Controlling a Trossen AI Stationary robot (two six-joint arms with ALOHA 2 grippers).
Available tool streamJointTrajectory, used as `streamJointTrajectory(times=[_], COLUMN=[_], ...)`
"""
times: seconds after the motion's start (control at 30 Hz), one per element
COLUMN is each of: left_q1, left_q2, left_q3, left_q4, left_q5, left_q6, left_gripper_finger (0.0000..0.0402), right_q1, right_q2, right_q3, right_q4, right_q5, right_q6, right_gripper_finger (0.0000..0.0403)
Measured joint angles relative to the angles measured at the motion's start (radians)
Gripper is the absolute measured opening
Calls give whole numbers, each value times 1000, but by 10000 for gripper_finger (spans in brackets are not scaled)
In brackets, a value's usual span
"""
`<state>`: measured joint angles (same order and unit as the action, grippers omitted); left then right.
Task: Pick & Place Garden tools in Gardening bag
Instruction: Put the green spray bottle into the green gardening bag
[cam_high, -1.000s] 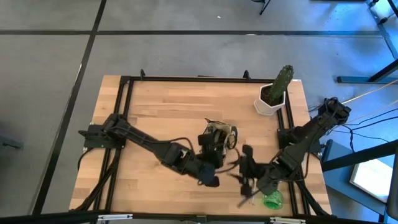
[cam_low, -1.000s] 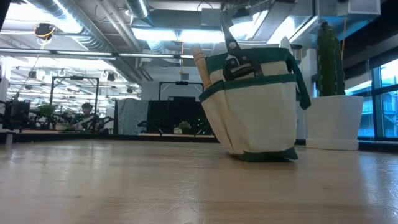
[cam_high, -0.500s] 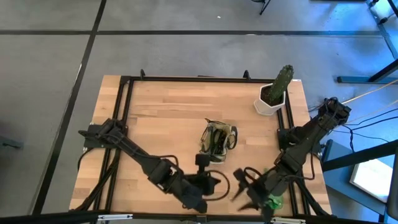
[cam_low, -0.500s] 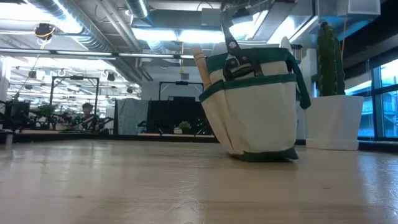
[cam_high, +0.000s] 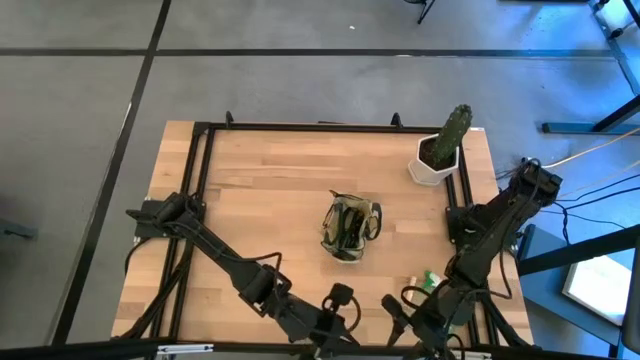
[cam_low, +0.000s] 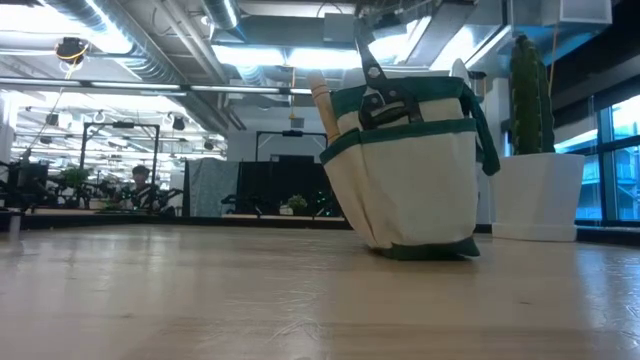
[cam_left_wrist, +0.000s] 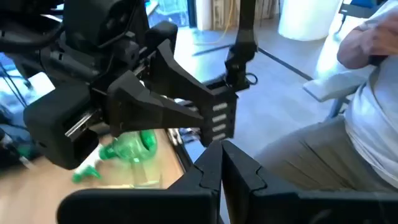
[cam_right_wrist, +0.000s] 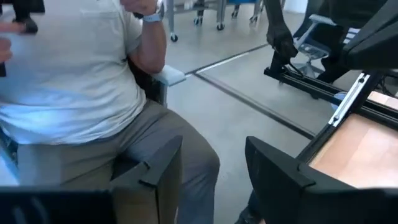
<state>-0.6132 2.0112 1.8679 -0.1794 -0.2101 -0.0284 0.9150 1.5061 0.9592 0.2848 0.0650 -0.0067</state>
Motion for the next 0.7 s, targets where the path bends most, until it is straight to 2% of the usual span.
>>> streamJointTrajectory(times=[0.2,0.27,0.33,0.43,0.57,0.7], left_q1=[-3,-7,-5,11,50,77], left_q2=[0,0,0,0,0,0], left_q3=[-40,-51,-52,-62,-77,-83], left_q4=[85,112,137,128,110,70], left_q5=[13,13,9,-40,-72,-103], left_q6=[-45,-46,-61,-102,-168,-224], left_gripper_finger=[5,5,5,2,1,5], right_q1=[26,31,35,36,30,14], right_q2=[55,59,59,46,5,-50], right_q3=[-138,-165,-187,-213,-213,-213], right_q4=[308,346,351,295,72,-115], right_q5=[13,24,90,249,453,489], right_q6=[54,89,156,298,516,697], right_gripper_finger=[173,173,173,173,173,173])
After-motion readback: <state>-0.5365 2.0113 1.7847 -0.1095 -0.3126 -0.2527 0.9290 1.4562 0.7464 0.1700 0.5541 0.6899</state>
